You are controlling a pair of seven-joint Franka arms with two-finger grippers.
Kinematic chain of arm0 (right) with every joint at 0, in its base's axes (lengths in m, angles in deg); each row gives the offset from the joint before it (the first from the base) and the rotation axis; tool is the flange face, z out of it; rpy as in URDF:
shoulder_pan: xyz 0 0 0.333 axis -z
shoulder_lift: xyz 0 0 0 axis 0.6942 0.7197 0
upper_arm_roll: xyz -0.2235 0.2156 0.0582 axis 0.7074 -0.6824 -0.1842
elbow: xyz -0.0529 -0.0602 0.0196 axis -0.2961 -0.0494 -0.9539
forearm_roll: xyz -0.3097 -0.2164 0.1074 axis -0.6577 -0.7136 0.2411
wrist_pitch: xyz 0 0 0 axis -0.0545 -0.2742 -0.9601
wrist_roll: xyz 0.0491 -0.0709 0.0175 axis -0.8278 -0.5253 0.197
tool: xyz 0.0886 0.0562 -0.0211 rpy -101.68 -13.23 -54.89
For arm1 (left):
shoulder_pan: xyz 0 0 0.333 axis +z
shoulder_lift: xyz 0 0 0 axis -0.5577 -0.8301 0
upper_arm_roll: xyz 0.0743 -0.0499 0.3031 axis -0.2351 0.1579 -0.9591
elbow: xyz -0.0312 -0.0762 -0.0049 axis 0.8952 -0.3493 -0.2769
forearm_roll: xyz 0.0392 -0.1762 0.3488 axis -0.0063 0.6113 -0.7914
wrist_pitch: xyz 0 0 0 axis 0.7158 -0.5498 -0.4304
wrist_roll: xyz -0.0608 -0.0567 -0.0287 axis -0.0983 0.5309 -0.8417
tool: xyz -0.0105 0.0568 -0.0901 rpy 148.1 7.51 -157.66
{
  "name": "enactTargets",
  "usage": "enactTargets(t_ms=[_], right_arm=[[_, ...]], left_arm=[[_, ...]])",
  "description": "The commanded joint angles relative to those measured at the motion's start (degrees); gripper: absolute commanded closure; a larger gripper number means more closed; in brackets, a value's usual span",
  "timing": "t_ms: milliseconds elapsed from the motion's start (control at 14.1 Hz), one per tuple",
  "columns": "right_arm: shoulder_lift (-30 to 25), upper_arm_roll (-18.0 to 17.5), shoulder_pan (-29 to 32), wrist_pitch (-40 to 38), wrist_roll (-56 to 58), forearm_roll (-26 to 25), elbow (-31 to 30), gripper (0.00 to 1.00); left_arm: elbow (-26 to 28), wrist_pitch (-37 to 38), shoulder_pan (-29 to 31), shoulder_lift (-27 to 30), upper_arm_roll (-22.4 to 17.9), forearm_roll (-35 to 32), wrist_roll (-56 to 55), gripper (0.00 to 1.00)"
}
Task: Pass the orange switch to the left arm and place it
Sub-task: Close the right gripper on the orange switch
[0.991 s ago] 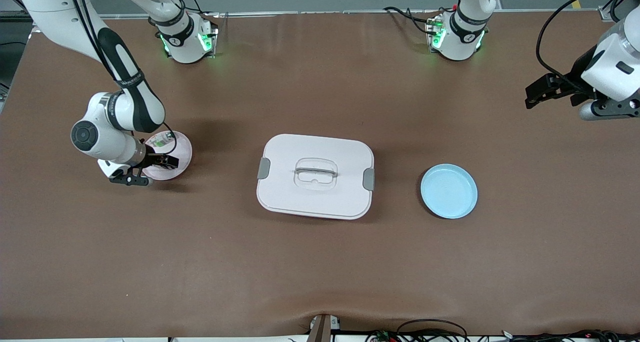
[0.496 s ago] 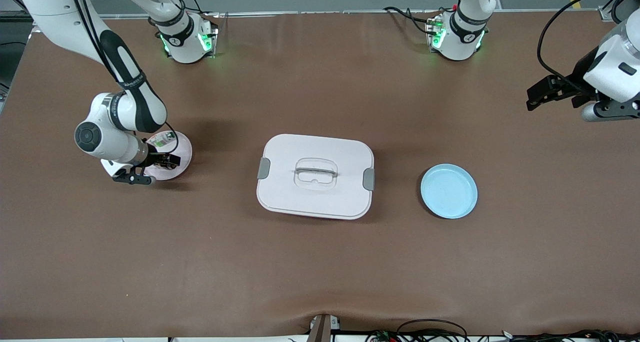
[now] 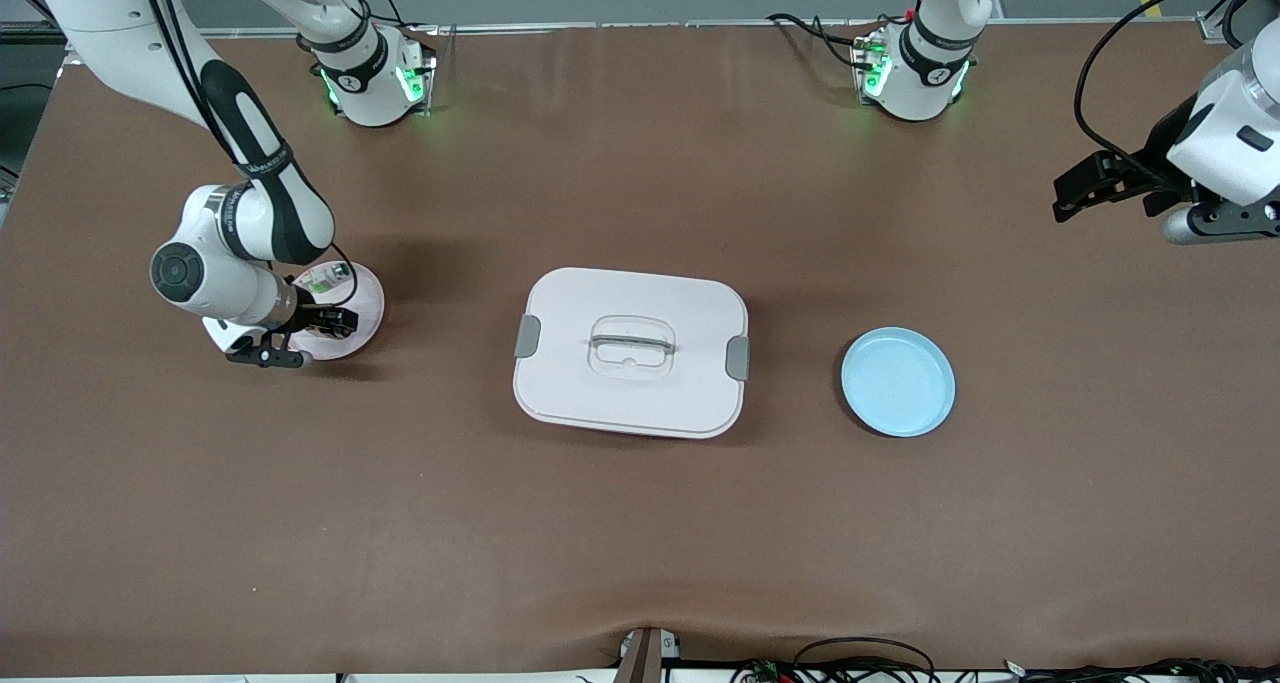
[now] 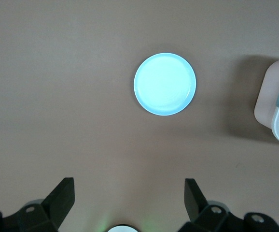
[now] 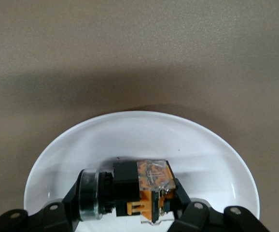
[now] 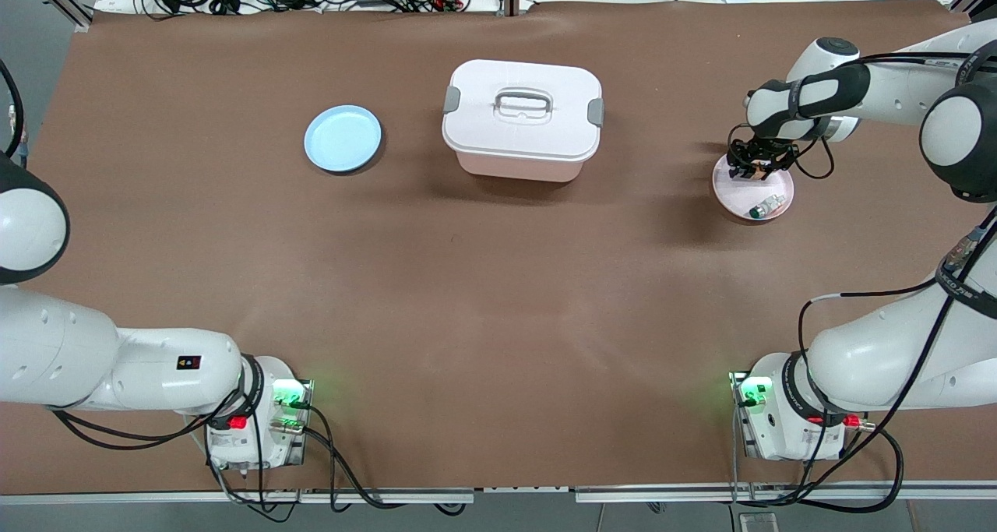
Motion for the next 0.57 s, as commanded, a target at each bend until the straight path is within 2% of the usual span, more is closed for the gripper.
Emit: enactTargets(t_ms=[0, 142, 496], right_arm=[[-0.4, -0.4, 0.1, 0.5, 0.4, 0.6, -0.5, 0.81], [-0.8, -0.5, -0.4, 0.2, 0.4, 0.6, -0.5, 0.86], [-3.2, -0.5, -0.9, -3.4, 0.4, 0.6, 0.5, 0.86]], left_arm=[[-0.4, -0.1, 0.1, -0.2, 0.2, -0.6, 0.5, 0.00], [-0.1, 0.0, 0.1, -0.1, 0.2, -0.6, 0.5, 0.00], [-0.2, -0.1, 0.1, -0.2, 0.2, -0.6, 0.5, 0.00]])
